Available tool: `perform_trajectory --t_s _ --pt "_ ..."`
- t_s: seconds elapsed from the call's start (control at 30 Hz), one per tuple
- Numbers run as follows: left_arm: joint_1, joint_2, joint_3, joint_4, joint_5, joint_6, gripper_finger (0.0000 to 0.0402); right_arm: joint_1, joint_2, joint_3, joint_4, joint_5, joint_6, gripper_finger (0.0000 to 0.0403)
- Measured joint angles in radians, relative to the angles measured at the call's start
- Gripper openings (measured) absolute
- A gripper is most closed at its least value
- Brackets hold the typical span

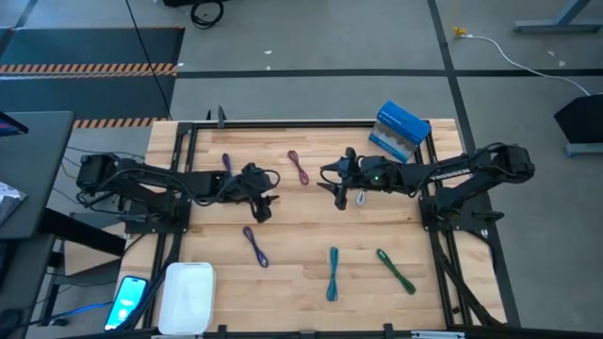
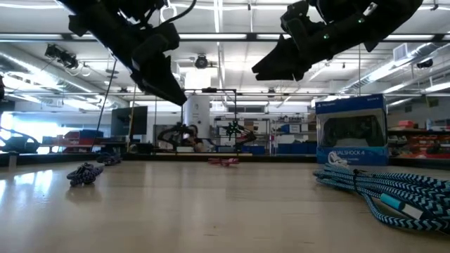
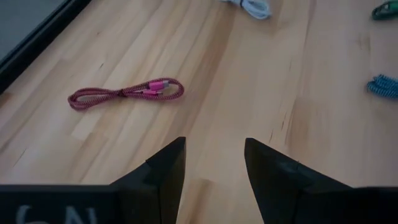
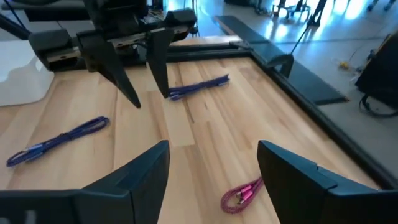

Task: Pick and place USB-C Cables
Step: Put the bottom dark blue charger cable into the white bin

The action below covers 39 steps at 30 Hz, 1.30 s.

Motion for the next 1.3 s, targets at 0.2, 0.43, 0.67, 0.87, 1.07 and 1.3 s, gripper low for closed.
perform_trajectory --t_s 0.2,0.43,0.67,0.87,1.07,1.3 --pt "0.0 0.01 0.0 0.049 0.0 0.009 0.0174 -0.022 0.001 0.0 0.049 0.0 -0.027 0.025" --pt "-0.027 0.015 0.0 0.028 0.0 -0.003 0.0174 -0.053 0.001 0.0 0.061 0.0 -0.025 0.0248" --pt "-0.052 0.017 0.0 0.02 0.029 0.059 0.0174 -0.063 0.001 0.0 0.063 -0.004 -0.019 0.0248" --pt "-0.117 0.017 0.0 -0.197 0.258 0.183 0.0174 -0.063 0.001 0.0 0.063 -0.004 -0.031 0.0248" --pt "-0.209 0.006 0.021 -0.334 0.312 0.282 0.0174 -0.063 0.001 0.0 0.062 -0.004 -0.05 0.0248" --pt "-0.34 0.024 0.043 -0.375 0.38 0.483 0.0174 -0.062 0.001 0.0 0.057 -0.004 -0.04 0.0248"
